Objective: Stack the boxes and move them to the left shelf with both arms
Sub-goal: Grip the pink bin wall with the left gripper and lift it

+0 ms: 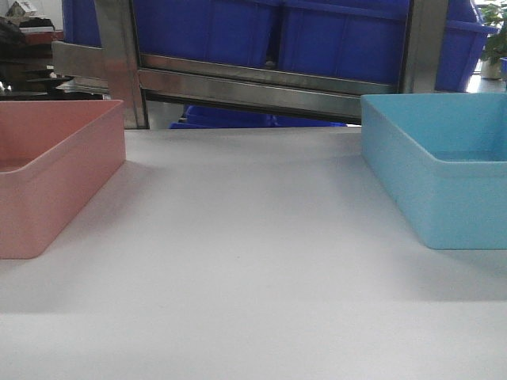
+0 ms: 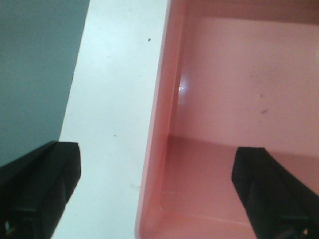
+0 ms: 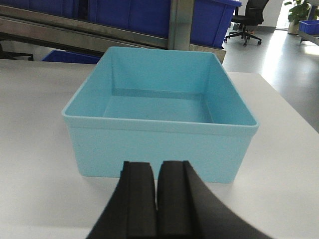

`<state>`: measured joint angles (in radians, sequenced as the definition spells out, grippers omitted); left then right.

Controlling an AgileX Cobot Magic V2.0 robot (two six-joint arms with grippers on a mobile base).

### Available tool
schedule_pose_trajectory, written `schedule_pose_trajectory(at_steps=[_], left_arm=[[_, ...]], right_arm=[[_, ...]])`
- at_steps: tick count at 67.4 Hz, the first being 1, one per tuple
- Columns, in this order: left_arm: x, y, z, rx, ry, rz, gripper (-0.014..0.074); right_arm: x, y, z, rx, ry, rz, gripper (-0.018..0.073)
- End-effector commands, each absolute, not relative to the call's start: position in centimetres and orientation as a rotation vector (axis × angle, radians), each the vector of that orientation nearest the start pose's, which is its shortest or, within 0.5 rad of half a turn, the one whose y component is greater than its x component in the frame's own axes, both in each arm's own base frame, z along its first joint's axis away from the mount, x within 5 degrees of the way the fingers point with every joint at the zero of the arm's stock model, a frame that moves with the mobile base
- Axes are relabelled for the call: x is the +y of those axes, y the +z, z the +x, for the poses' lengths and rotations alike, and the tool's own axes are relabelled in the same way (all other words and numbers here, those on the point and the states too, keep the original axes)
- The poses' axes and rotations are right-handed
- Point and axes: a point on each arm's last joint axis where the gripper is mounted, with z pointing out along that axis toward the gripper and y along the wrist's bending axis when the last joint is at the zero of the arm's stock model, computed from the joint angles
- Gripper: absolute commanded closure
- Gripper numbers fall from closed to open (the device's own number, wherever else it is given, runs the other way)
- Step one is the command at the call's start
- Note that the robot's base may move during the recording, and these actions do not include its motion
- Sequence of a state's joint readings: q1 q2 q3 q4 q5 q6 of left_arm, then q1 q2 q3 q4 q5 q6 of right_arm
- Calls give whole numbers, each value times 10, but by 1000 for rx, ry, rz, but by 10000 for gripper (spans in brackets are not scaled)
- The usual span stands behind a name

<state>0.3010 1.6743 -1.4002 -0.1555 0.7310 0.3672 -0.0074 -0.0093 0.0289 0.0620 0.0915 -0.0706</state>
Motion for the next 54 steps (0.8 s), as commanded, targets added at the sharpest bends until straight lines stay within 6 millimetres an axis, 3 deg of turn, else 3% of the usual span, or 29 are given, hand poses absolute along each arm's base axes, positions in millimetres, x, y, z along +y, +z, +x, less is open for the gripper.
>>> schedule_pose_trajectory(at_steps=[1,15,24,34,47,54], left_arm=[[103,316,371,2359,104,-44,75],[111,264,395,2454,73,-64,111],[114,246,402,2485,66,-71,178],[114,244,403,2490,64,-71,329],[114,243,403,2491,63,-71,613],[114,243,403,2491,63,-71,599]], right_arm=[[0,210,54,1474,-14,-6,524],[0,210,54,1474,-14,-6,524],[0,210,54,1474,-14,-6,524],[0,210,54,1474,-14,-6,524],[0,210,54,1474,-14,-6,524],[0,210,54,1474,-14,-6,524]])
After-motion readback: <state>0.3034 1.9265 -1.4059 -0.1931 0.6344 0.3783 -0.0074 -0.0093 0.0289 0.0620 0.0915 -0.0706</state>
